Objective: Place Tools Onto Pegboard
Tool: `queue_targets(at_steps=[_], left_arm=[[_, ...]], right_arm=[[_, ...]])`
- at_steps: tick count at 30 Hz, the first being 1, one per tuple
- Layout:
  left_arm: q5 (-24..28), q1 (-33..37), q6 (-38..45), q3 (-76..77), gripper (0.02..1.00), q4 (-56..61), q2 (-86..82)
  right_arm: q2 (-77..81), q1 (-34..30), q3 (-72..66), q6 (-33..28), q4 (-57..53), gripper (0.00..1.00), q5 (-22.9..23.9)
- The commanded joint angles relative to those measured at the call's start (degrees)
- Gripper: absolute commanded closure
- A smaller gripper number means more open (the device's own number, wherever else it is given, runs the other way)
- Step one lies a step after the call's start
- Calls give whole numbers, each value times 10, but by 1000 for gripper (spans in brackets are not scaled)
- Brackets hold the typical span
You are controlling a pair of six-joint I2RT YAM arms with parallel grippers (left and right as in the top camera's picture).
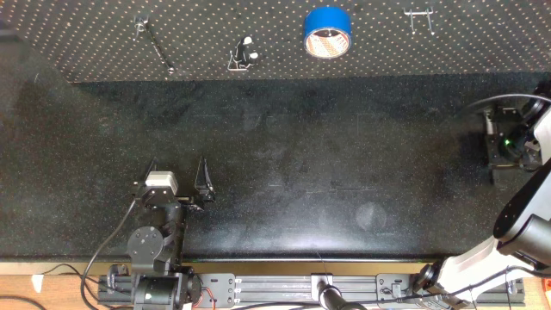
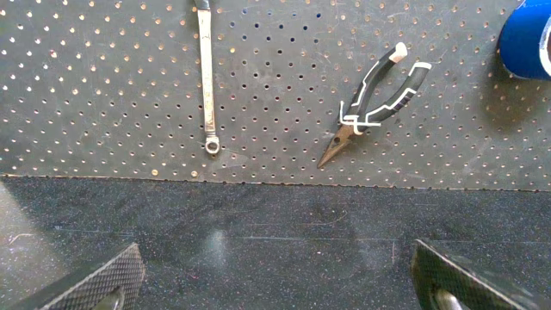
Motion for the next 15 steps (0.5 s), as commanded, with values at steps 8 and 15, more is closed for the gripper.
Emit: queue_targets(at_steps=[8,15], left_arm=[[4,-2,7,-2,23,-4,-5],[4,-2,7,-2,23,-4,-5]], right_arm=[[-225,30,-14,162,168,925,-205],[-333,224,-14,183,215,925,-198]])
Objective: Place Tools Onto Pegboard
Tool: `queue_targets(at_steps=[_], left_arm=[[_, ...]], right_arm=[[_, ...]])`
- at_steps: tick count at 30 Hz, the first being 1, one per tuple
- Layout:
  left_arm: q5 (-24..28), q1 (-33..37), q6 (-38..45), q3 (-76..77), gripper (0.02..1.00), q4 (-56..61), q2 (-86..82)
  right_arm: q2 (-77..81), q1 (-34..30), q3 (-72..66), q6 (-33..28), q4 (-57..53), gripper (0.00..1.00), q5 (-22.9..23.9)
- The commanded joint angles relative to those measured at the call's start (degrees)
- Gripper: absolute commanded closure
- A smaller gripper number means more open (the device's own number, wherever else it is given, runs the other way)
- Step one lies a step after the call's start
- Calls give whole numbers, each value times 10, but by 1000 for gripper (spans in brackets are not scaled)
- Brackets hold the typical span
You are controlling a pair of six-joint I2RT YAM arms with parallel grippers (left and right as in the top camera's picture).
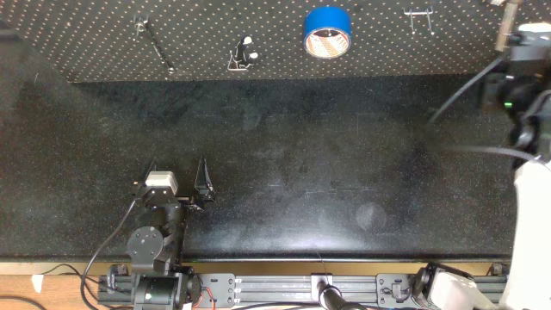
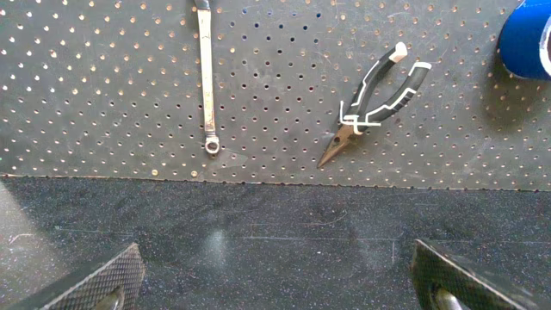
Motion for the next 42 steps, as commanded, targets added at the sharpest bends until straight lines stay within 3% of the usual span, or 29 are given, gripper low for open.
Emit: queue_targets(at_steps=[1,3,15,16,17,19,26,29,35,42], left_arm=[[4,-2,7,-2,23,-4,-5],[4,-2,7,-2,23,-4,-5],[4,-2,7,-2,23,-4,-5],[4,-2,7,-2,25,-4,-5],[4,-2,7,-2,23,-4,-5],[4,-2,7,-2,23,-4,-5],[4,-2,7,-2,23,-4,-5],[4,-2,7,-2,20,-4,-5],[4,-2,7,-2,23,-4,-5],[4,-2,7,-2,23,-4,-5]], right_arm=[[2,92,0,21,1,925,-8],[17,121,0,21,1,925,13],[101,136,0,21,-12,923,13],[106,136,0,21,-12,866,13],[115,136,0,21,-12,538,13],[125,136,0,21,-17,25,31],[111,136,-105,23,2,25,36],[35,136,-229,74,106,25,29],[-207,136,-456,102,280,25,26],[-453,136,-672,181,436,25,30]])
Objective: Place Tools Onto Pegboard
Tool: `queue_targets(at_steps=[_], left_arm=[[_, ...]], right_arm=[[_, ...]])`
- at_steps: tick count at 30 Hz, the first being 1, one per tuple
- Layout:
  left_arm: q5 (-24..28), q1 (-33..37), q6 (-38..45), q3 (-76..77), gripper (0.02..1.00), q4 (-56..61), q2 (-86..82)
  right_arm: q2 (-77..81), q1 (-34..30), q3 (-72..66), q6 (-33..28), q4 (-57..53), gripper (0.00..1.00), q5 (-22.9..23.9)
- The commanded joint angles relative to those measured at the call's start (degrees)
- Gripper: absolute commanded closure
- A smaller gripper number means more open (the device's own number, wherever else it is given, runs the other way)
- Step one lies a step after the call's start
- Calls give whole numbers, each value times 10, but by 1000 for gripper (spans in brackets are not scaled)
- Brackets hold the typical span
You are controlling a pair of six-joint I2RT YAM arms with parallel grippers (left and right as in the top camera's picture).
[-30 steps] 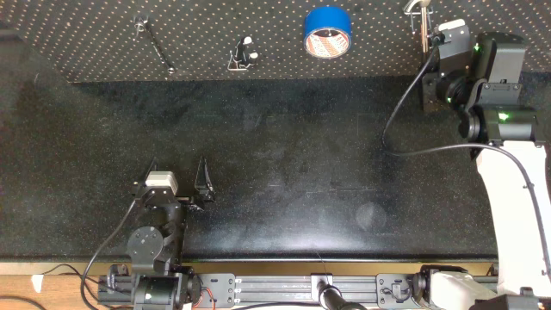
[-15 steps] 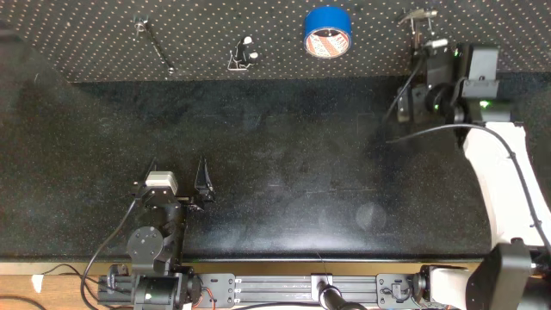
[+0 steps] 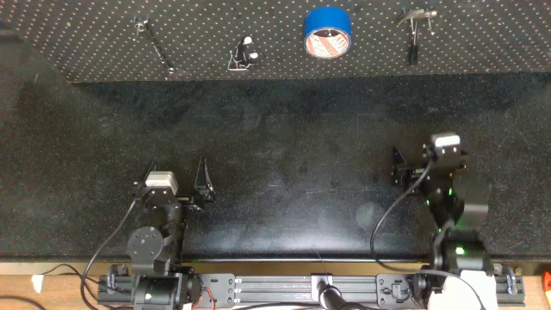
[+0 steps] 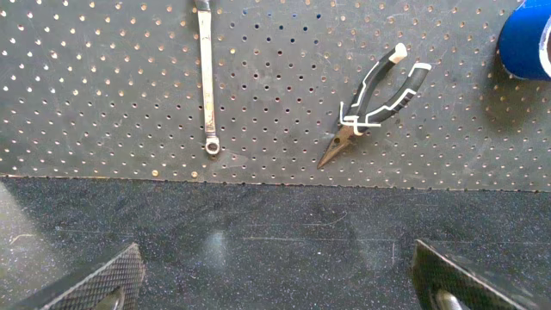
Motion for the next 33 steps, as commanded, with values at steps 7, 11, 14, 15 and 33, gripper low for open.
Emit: queue_targets(at_steps=[7,11,14,15,33], left_arm=[[4,-2,7,-2,23,-4,-4],[4,-2,7,-2,23,-4,-4],[4,-2,7,-2,23,-4,-4],[4,-2,7,-2,23,-4,-4],[4,-2,7,-2,23,-4,-4]], right_arm=[[-300,24,-67,50,-129,25,32],[-368,28,-67,19,-130,25,31],[-376,28,-67,19,-129,25,31],[-376,28,-67,19,-129,25,31],[-375,28,-67,19,-129,25,31]])
